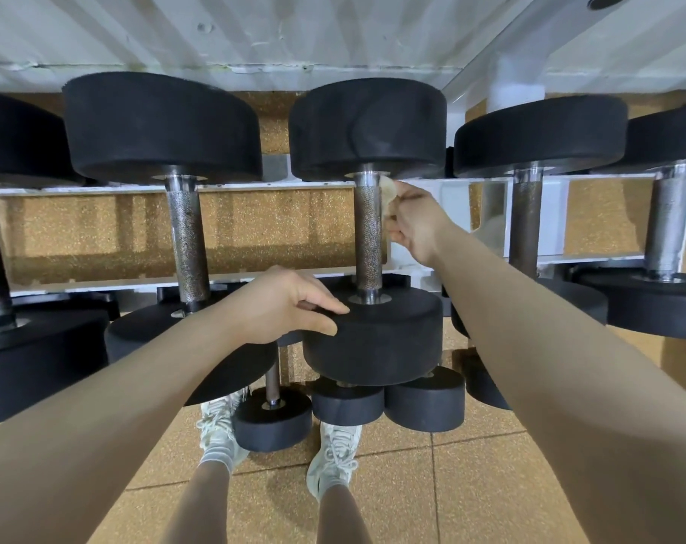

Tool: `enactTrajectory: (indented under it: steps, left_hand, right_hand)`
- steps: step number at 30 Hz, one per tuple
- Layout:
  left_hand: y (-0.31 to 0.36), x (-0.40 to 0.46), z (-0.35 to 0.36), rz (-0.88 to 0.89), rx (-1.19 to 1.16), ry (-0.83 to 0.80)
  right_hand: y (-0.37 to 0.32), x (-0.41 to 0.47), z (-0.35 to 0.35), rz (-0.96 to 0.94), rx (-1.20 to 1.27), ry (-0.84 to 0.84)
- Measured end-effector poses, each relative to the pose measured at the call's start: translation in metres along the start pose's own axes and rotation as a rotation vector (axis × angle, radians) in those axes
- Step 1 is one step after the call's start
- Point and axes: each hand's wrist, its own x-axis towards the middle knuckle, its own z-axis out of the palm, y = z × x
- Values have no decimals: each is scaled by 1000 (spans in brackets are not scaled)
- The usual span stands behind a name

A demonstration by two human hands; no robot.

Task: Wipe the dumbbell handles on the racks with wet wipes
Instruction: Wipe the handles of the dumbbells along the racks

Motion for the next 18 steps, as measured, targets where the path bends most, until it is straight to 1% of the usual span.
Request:
enactTrajectory:
  steps: [1, 2, 5, 6, 8, 9, 11, 12, 15, 16, 17, 18]
  left_hand:
    - [0, 0, 0, 0, 2, 0]
    - [0, 1, 0, -2, 8, 0]
    - [1, 1, 0, -4, 25, 3]
    - [2, 1, 0, 2, 31, 9]
    - [3, 0, 0, 8, 43, 20]
    - [4, -1, 1, 10, 53, 27]
    - [7, -4, 2, 17, 76, 34]
    - [7, -5, 2, 15, 87, 36]
    - [8, -6, 2, 10, 107, 26]
    - [8, -5, 1, 9, 106, 20]
    - [7, -5, 1, 5, 102, 13]
    - [6, -4, 1, 6, 102, 9]
  right_hand:
    - [5, -1, 0, -5, -60, -28]
    - [12, -4, -3, -19, -173, -63]
    - [35, -21, -19, -71, -609, -206]
    - [41, -26, -21, -57, -711, -248]
    - [43, -30, -21, -31, -807, -282]
    - [38, -30, -18, -23, -808, -254]
    - [23, -27, -13, -7, -710, -152]
    - [16, -26, -11, 0, -614, -104]
    - [3, -20, -8, 29, -223, 47]
    - [3, -19, -6, 39, -115, 67]
    - [4, -17, -3, 50, -60, 59]
    - [8, -15, 0, 47, -79, 37]
